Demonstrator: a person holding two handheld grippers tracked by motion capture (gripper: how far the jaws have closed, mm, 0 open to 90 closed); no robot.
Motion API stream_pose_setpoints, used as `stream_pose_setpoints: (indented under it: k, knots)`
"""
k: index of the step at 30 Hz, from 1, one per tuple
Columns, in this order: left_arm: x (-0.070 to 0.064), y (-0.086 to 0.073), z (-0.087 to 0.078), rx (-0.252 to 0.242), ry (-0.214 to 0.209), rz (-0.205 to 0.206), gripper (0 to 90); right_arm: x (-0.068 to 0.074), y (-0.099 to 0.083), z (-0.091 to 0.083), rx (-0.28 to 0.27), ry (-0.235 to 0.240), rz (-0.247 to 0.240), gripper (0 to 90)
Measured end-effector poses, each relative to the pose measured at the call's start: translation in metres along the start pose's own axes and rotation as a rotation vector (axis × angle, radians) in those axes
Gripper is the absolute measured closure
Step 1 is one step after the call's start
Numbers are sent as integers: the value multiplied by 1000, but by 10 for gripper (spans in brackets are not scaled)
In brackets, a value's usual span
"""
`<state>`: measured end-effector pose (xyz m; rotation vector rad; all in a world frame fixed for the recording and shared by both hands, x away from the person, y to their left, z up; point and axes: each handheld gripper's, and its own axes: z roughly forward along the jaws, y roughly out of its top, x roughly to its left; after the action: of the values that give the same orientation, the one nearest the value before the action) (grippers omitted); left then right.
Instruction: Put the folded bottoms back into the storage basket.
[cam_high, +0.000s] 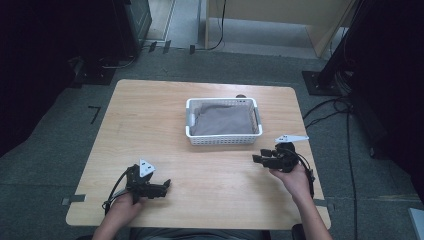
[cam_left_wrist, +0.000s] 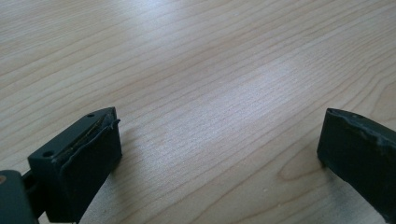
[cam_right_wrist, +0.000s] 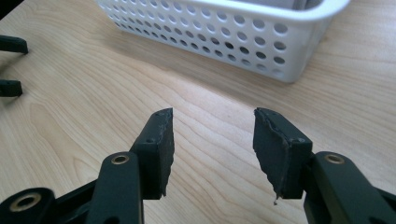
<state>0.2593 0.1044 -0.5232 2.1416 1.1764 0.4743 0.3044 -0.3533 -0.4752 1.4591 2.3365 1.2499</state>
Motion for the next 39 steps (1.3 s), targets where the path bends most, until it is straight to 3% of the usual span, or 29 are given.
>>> stream_pose_setpoints:
  k: [6,12,24,28,31,35,39]
  knots:
    - [0,0,0,0,0,0,0,-4,-11,4,23,-21,-2,481]
    - [0,0,0,0,0,0,0,-13,-20,9,35,-28,35,494]
    - [0,0,0,0,0,0,0,-18,-31,20,11,-72,26,488]
    - [0,0,0,0,0,0,0,-18,-32,23,-29,-74,30,455]
    - [0,0,0,-1,0,-1,0,-17,-33,29,-64,-86,-6,402]
    - [0,0,0,-2,0,-1,0,-14,-34,35,-84,-128,-91,368]
    - [0,0,0,0,0,0,0,-14,-33,35,-86,-137,-83,367]
